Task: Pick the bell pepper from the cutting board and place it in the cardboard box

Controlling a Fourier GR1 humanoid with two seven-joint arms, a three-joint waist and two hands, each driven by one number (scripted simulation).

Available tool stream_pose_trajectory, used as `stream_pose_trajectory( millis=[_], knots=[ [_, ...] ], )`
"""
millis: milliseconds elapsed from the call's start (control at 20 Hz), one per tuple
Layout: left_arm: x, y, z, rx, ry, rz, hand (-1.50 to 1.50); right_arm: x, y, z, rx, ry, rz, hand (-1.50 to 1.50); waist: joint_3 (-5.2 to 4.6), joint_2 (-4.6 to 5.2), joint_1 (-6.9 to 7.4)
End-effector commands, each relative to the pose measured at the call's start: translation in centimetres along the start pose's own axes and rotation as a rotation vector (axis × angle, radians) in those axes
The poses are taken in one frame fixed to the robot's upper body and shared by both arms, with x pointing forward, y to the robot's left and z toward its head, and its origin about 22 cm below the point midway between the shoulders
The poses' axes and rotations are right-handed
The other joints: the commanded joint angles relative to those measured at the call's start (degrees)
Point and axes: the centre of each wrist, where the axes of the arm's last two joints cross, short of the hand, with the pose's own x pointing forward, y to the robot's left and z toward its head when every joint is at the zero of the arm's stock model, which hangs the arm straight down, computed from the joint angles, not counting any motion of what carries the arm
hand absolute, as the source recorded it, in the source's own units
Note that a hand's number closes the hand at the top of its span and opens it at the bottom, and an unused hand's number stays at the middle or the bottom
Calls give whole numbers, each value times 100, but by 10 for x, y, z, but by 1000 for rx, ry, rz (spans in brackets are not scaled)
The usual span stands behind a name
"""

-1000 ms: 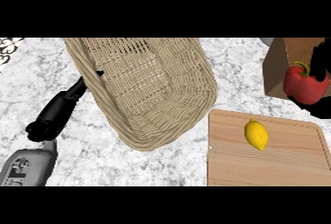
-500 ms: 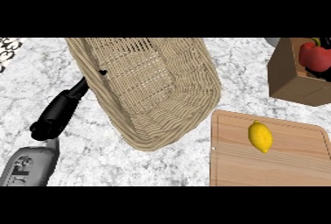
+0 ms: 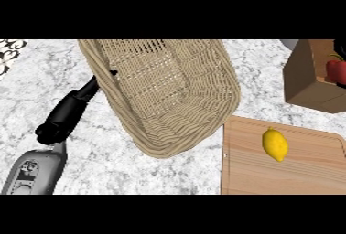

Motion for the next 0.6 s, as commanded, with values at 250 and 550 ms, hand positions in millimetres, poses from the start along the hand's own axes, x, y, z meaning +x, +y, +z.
stream_pose_trajectory(
  millis=[250, 550],
  knots=[
    [-5, -2, 11, -4, -10, -3, 0, -29, -5, 5, 153, -168, -78, -150, 11, -2, 40],
    [-4, 3, 2, 15, 3, -4, 0, -27, 17, -17, -175, -393, -582, -150, 32, -21, -54]
  ],
)
